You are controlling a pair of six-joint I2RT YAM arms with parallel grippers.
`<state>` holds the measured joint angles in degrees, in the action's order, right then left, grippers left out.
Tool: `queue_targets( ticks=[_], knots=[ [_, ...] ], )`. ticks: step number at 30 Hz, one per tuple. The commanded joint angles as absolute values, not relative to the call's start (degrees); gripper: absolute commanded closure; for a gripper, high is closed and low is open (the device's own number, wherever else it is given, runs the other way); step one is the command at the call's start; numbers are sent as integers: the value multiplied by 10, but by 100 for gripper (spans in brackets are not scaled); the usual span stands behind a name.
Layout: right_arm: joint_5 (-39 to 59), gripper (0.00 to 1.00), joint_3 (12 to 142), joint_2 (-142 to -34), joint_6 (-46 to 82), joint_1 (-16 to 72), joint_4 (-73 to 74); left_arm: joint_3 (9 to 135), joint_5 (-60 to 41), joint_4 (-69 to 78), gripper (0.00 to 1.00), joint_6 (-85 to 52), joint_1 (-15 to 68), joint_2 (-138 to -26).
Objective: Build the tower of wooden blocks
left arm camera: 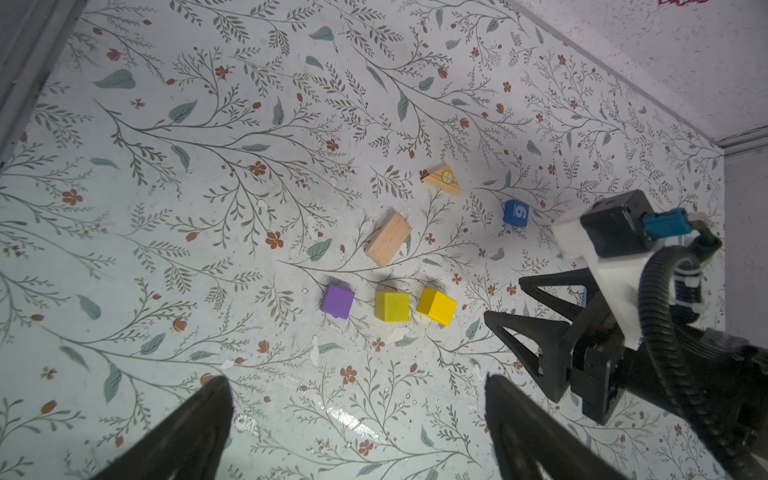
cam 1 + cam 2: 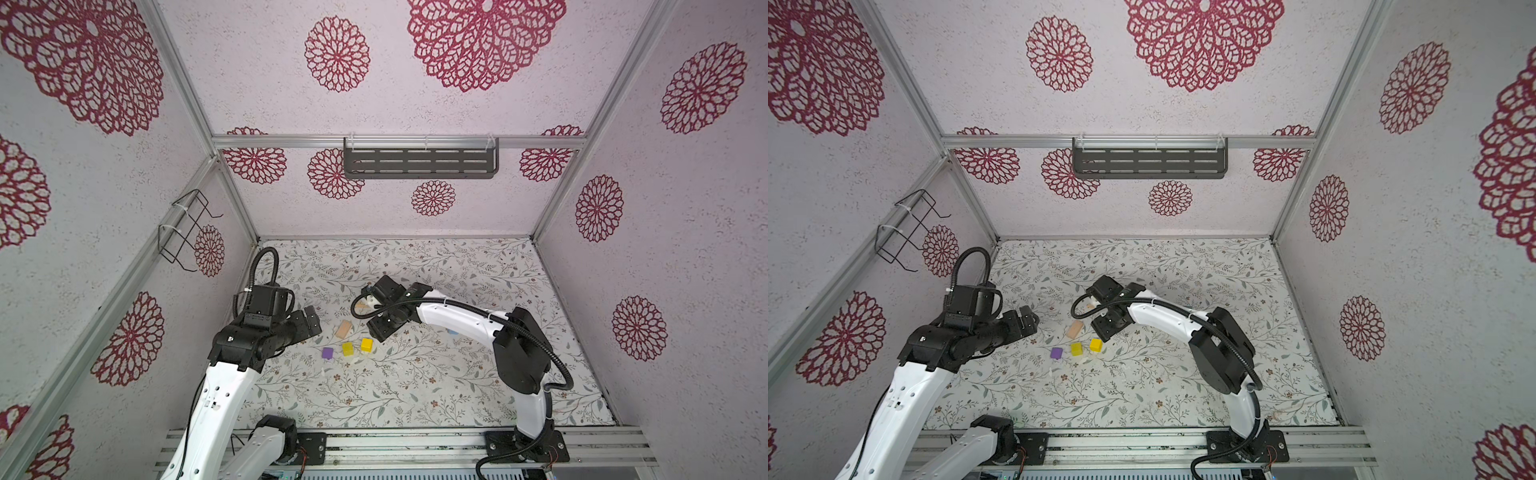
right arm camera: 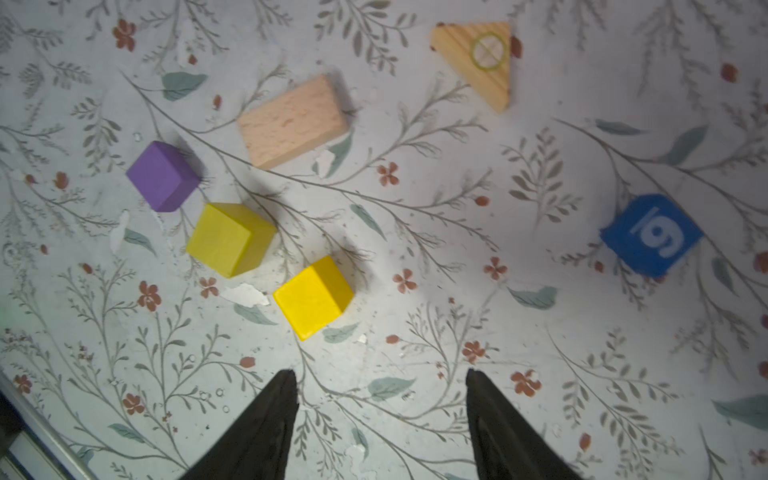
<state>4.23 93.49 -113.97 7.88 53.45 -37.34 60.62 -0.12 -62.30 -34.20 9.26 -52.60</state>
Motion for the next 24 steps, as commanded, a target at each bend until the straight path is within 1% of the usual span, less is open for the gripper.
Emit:
queue_targets(
  ticks=[1,3,7,17,24],
  knots=[
    [63,32,973,-1150,41,545,-375,595,-22,-635,3,-329,81,-516],
    [69,33,984,-1161,33,550,-382,592,-25,-635,3,-326,77,-512],
    [77,41,1008,-1185,20,558,-402,592,-33,-635,3,-319,70,-515],
    [42,40,1016,-1217,4,570,-422,599,-40,-633,3,-309,60,-526],
    [38,41,1015,-1230,-1,574,-422,599,-45,-632,3,-307,54,-529]
  ],
)
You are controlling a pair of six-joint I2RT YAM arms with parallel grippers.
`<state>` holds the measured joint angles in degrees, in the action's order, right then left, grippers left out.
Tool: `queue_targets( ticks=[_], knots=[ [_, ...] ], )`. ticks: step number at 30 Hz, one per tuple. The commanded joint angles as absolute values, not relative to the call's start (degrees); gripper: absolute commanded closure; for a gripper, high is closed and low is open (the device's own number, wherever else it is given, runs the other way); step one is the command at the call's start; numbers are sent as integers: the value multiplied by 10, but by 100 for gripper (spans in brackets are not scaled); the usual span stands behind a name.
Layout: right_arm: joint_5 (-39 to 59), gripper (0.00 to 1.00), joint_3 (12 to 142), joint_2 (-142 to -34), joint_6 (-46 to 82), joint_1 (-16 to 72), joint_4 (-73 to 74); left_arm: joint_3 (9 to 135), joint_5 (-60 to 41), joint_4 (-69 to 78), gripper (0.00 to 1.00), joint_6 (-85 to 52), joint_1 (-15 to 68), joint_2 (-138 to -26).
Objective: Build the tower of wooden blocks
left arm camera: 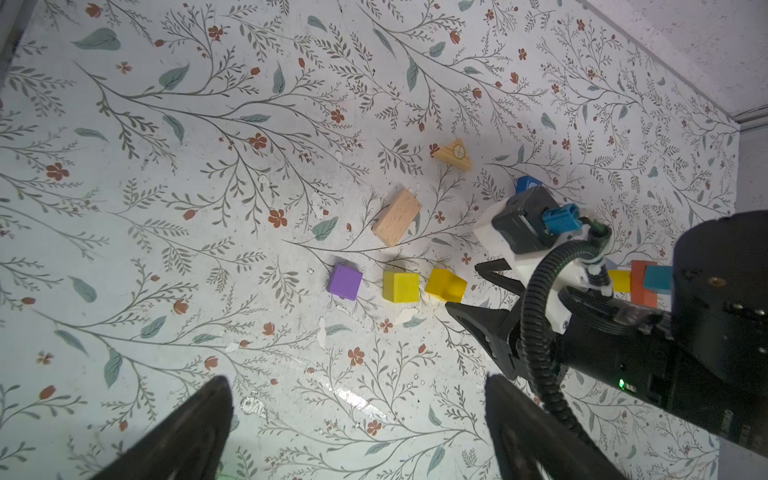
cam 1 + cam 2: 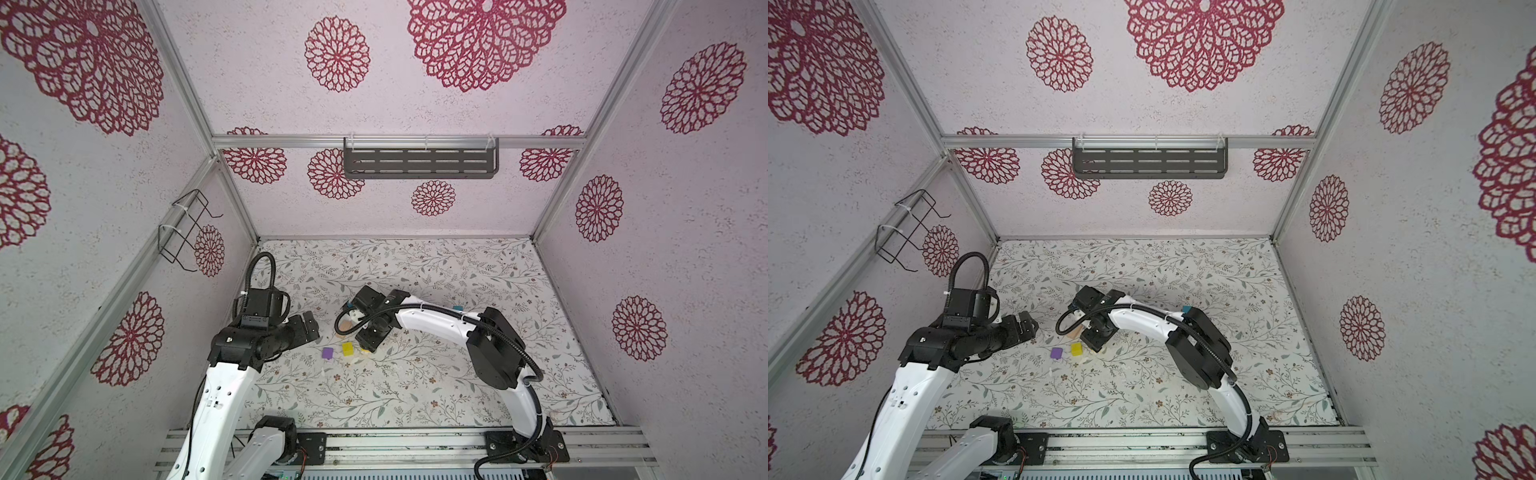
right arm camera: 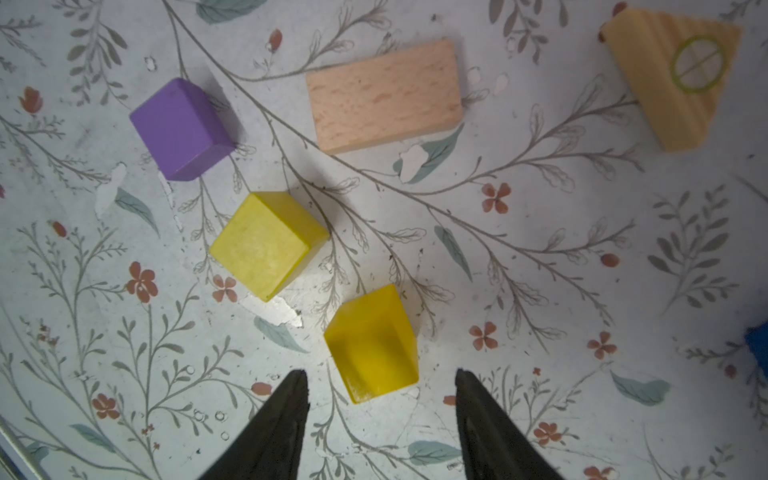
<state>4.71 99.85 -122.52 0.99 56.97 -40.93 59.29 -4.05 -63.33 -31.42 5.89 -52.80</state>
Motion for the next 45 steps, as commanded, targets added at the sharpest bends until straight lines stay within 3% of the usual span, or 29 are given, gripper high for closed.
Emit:
queue_targets(
  ticks=[1,9,29,45],
  knots=[
    [38,41,1015,-1233,-1,574,-421,599,-45,-632,3,-307,53,-529],
    [37,44,1021,-1246,-4,576,-421,597,-47,-632,3,-308,51,-530],
    [33,63,1027,-1243,-1,577,-422,605,-49,-642,3,-309,49,-521],
    [-24,74,1000,-1142,52,559,-447,615,-78,-621,3,-321,50,-542]
  ],
)
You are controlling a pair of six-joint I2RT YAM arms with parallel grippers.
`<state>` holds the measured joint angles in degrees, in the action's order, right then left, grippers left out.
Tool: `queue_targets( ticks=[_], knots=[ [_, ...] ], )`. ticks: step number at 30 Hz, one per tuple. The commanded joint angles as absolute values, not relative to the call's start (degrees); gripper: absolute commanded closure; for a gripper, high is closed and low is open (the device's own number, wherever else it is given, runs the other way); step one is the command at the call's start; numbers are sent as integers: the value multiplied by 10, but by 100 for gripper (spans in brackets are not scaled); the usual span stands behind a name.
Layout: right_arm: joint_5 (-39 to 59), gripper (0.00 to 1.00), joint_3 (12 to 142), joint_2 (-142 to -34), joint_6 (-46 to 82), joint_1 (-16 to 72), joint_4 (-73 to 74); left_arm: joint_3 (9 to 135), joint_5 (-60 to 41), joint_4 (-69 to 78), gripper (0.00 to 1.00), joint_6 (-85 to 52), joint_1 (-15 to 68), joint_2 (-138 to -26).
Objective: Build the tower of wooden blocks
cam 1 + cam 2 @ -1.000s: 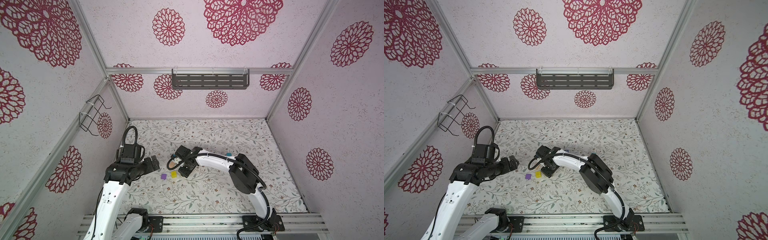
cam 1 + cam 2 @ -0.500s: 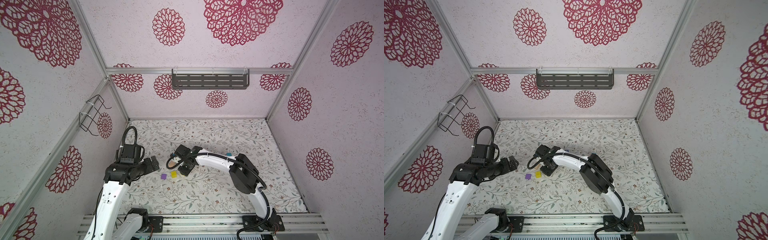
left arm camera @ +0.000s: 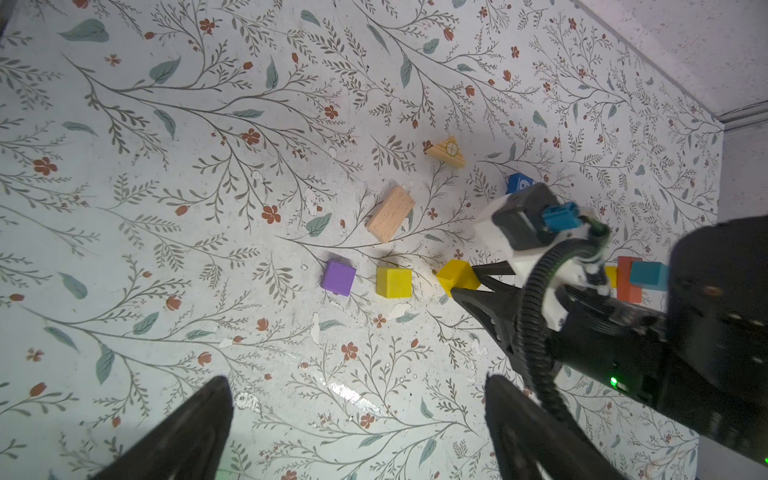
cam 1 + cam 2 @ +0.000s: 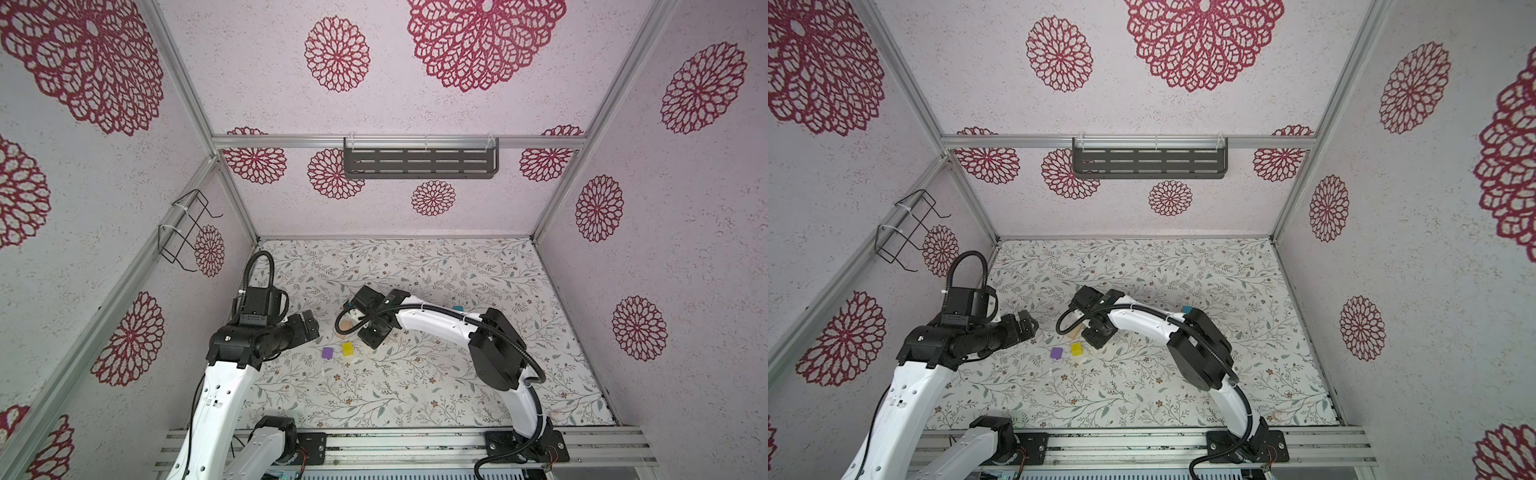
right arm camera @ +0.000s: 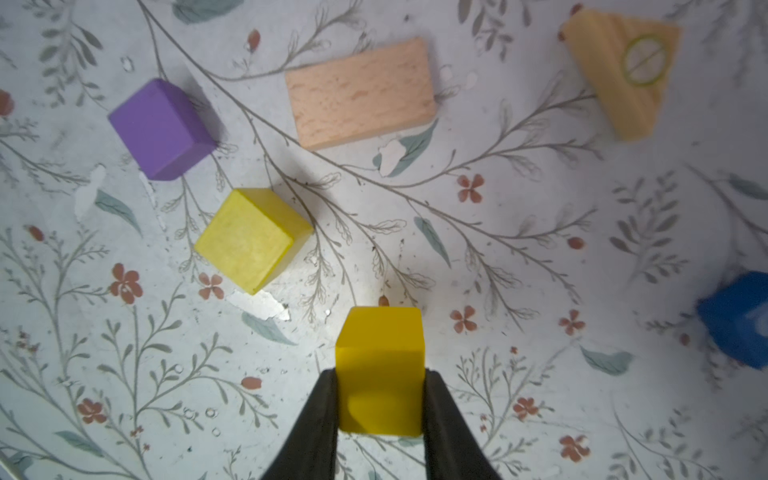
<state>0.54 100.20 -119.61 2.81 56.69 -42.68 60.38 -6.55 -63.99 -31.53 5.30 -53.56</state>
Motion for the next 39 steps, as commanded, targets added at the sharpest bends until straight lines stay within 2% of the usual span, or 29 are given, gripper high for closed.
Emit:
queue_targets(
  ticks=[1,9,20,25,32,39],
  knots=[
    [-27,75,996,-1134,58,555,-451,614,-80,-617,3,-324,53,-545],
    [-35,76,929,-1060,94,509,-451,620,-56,-580,3,-343,102,-597],
    [-46,78,826,-1045,126,467,-403,630,-17,-543,0,-337,141,-693],
    [-51,78,800,-1062,130,464,-374,651,10,-564,9,-298,144,-764],
    [-41,75,770,-1070,128,460,-332,672,21,-556,20,-274,160,-846],
    [-33,66,751,-1072,123,459,-307,709,56,-558,15,-266,181,-912]
  ],
)
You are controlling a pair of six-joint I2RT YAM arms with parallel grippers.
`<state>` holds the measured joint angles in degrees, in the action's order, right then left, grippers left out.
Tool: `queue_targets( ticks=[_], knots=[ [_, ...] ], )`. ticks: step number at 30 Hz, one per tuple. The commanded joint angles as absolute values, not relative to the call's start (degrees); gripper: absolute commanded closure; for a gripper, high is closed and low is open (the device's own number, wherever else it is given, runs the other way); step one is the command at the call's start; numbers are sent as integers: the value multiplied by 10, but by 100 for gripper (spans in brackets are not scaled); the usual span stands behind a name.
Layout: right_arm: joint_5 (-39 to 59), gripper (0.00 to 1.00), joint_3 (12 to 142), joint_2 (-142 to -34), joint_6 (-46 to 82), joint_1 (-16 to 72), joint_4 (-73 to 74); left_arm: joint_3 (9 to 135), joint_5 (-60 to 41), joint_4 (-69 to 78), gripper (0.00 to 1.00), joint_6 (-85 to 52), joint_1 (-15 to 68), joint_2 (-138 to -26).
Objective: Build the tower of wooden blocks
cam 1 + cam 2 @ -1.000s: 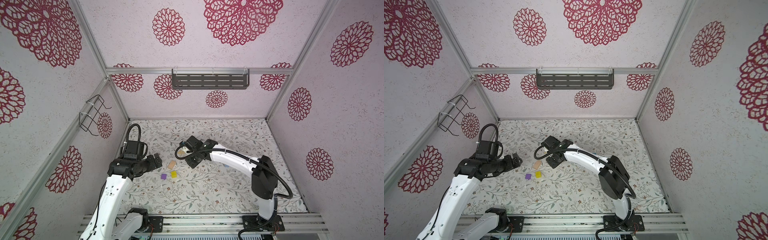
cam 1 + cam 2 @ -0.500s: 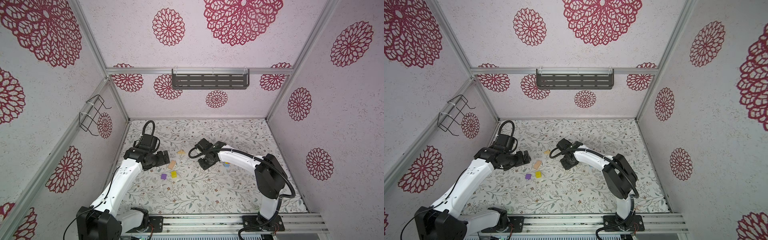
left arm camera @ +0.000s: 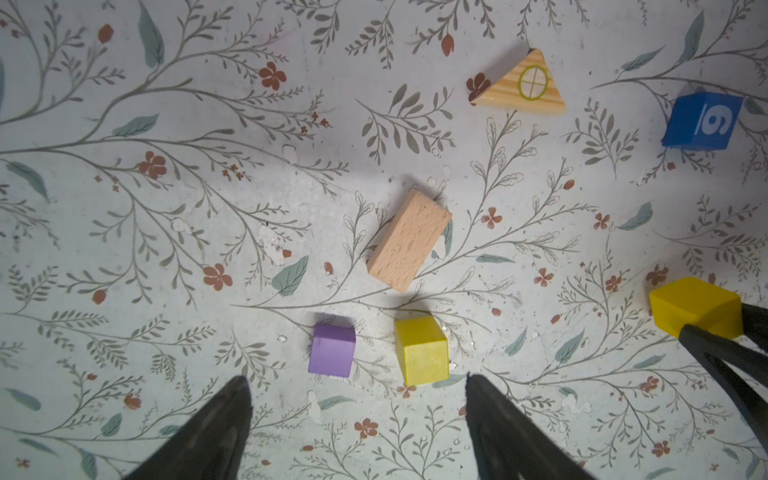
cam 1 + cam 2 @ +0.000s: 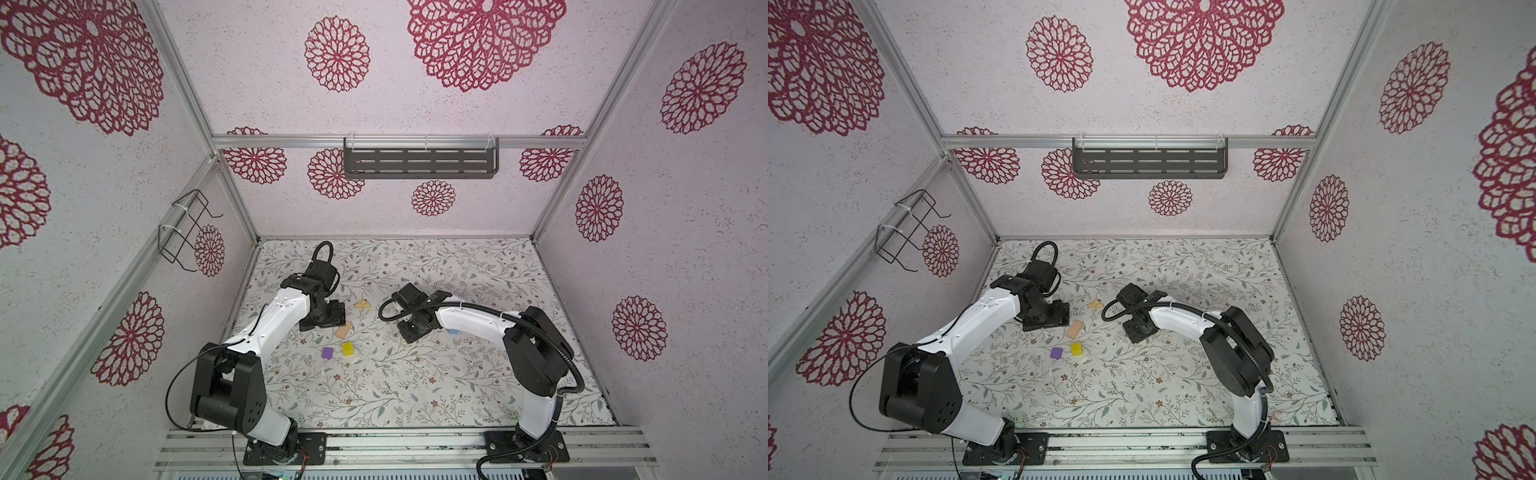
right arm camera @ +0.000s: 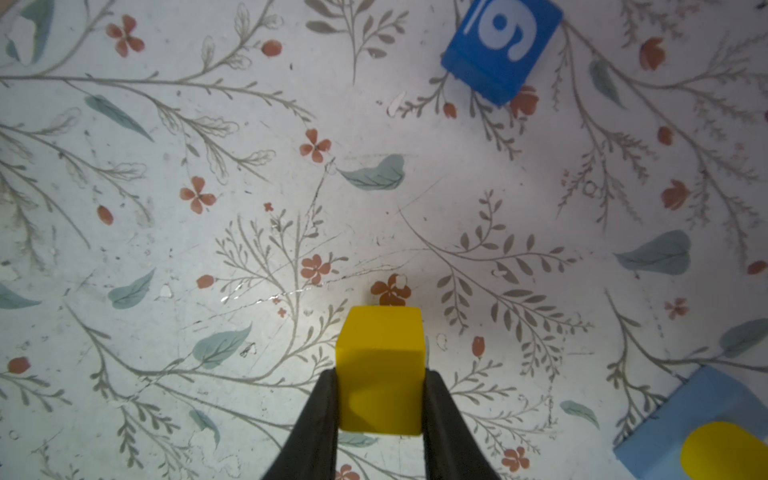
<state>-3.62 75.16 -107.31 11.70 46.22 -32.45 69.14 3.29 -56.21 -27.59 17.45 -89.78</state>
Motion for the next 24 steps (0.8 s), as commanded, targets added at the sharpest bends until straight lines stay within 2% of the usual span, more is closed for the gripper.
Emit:
queue_targets(
  ticks=[1,5,8,24],
  knots=[
    [-32,64,750,-1072,122,459,-305,711,56,-558,15,-266,182,-918],
    [-27,53,746,-1064,119,458,-300,715,59,-550,15,-266,184,-944],
    [-25,50,743,-1055,119,457,-298,715,61,-545,18,-266,187,-961],
    [3,42,703,-952,131,429,-271,733,65,-520,30,-259,224,-1033]
  ],
)
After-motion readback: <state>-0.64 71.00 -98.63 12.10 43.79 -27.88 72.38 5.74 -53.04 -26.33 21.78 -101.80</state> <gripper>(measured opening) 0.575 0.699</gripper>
